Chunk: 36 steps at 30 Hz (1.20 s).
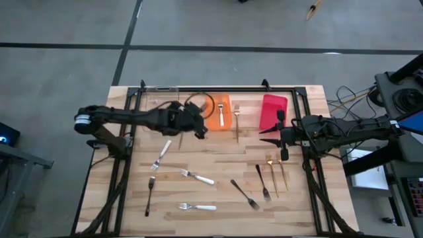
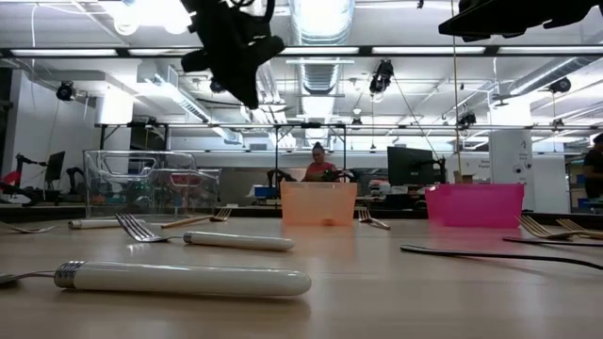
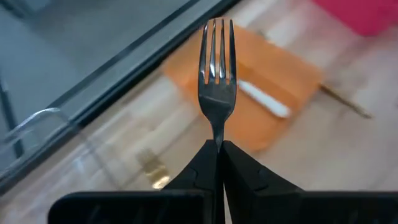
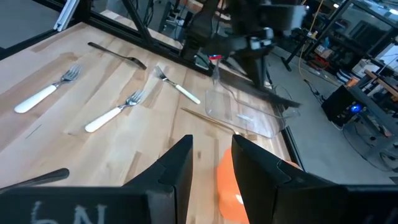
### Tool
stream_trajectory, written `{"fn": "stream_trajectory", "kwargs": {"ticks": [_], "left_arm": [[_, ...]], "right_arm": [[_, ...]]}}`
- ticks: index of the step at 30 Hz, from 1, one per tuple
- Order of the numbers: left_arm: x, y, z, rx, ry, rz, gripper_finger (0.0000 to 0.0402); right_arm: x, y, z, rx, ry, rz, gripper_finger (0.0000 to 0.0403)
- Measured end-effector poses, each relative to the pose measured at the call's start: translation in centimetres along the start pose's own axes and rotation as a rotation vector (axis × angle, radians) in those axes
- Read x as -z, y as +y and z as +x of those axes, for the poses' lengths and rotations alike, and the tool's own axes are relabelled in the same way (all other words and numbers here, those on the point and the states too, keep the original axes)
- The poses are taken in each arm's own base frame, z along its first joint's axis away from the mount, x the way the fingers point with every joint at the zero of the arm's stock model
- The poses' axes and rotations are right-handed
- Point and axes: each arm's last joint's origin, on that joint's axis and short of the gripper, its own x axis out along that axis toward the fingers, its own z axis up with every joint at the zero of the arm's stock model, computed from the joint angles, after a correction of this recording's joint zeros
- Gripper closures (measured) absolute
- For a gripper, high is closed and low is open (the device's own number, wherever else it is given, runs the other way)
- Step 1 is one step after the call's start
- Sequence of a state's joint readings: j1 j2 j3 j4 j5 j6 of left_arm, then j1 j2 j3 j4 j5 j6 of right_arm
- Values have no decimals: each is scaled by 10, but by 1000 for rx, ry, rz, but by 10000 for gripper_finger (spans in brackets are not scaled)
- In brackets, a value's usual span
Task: Sort silverware by color (type)
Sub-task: Put the top center black fork into the transparent bin
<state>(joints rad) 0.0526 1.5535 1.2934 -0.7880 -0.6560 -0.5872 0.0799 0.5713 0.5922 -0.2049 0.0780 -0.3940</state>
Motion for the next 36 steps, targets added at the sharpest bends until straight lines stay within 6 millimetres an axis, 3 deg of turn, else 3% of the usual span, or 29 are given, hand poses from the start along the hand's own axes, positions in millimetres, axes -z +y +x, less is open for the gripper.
{"fn": "stream_trajectory", "kwargs": {"ticks": [10,16,22,36], "left_arm": [[-17,47,21,-118,58,-14,401],[-17,64,30,-167,91,-22,401],[-1,76,36,-200,130,-36,401],[32,109,22,-238,103,-275,401]], "right_arm": [[0,0,0,0,0,-1,300],[0,0,0,1,0,-1,300],[0,0,0,0,0,0,300],[0,0,0,1,0,-1,300]]}}
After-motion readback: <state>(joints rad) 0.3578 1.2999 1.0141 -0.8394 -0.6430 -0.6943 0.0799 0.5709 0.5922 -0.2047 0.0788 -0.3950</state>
